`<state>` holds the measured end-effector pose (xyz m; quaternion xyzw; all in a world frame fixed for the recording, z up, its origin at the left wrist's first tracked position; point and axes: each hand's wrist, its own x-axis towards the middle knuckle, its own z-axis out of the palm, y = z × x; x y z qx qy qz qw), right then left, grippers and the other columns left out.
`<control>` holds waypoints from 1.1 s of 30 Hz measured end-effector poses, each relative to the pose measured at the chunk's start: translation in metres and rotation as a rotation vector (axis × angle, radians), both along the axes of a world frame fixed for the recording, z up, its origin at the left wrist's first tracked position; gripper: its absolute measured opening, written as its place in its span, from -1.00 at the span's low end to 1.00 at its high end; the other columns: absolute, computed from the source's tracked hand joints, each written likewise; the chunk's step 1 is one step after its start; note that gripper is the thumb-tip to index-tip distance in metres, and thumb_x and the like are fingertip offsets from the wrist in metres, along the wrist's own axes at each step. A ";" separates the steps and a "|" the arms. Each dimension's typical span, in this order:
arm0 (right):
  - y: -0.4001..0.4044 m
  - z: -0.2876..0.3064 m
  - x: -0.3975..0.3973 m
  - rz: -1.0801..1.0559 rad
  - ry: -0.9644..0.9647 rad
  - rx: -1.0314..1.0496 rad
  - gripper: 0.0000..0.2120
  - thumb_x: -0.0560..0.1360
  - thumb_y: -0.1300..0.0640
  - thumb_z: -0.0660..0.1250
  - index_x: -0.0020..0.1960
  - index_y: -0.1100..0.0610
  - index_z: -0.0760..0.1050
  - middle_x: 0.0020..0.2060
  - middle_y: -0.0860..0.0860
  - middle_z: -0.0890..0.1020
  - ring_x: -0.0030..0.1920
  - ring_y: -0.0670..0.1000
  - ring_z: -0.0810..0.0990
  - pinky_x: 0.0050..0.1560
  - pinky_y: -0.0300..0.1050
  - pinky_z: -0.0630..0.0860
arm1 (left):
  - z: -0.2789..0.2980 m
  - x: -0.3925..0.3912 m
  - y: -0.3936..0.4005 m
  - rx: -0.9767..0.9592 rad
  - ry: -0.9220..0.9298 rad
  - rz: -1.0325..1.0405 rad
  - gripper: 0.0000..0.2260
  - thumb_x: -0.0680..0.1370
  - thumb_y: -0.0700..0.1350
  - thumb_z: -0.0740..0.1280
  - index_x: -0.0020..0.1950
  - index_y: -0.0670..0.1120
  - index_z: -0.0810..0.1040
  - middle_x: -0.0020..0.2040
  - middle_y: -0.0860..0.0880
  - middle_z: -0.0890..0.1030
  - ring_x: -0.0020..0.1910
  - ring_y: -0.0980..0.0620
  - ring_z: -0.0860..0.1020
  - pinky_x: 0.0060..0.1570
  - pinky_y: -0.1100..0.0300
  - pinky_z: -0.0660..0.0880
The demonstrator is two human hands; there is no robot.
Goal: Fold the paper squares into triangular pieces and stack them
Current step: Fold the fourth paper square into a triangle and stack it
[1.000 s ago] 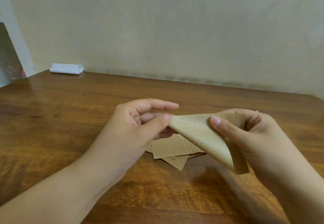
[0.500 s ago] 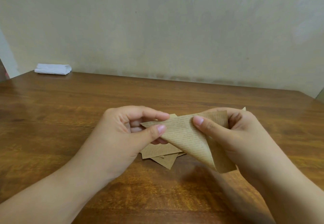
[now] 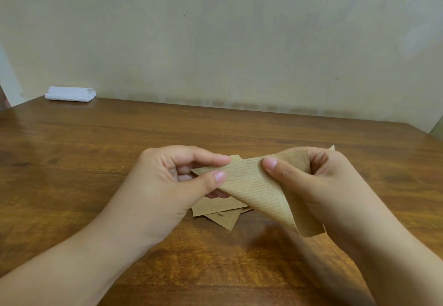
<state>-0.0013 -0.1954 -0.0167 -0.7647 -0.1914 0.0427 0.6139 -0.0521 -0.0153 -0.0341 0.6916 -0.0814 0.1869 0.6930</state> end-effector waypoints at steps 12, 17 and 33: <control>-0.001 0.000 0.000 -0.001 0.007 -0.044 -0.69 0.21 -0.15 0.39 -0.23 0.07 0.66 -0.39 -0.02 0.66 -0.37 -0.12 0.59 -0.36 -0.21 0.43 | -0.001 0.000 -0.001 -0.002 0.009 0.012 -0.78 0.22 -0.24 0.41 -0.16 -0.08 0.68 -0.31 -0.14 0.68 -0.43 0.00 0.63 -0.37 0.28 0.56; -0.002 0.002 0.000 0.083 0.073 -0.024 -0.77 0.22 -0.06 0.43 -0.26 0.09 0.64 -0.40 -0.02 0.63 -0.40 -0.12 0.57 -0.42 -0.31 0.41 | -0.001 -0.001 -0.002 0.002 0.026 0.034 -0.82 0.24 -0.26 0.42 -0.19 -0.11 0.69 -0.31 -0.18 0.67 -0.43 0.00 0.62 -0.36 0.27 0.56; -0.005 0.001 0.003 0.093 0.057 -0.052 -0.73 0.25 -0.06 0.42 -0.24 0.15 0.66 -0.44 -0.06 0.63 -0.43 -0.14 0.55 -0.41 -0.35 0.41 | 0.002 -0.003 -0.001 -0.018 0.051 0.025 -0.78 0.22 -0.24 0.42 -0.16 -0.09 0.68 -0.25 -0.15 0.69 -0.39 -0.03 0.64 -0.32 0.24 0.60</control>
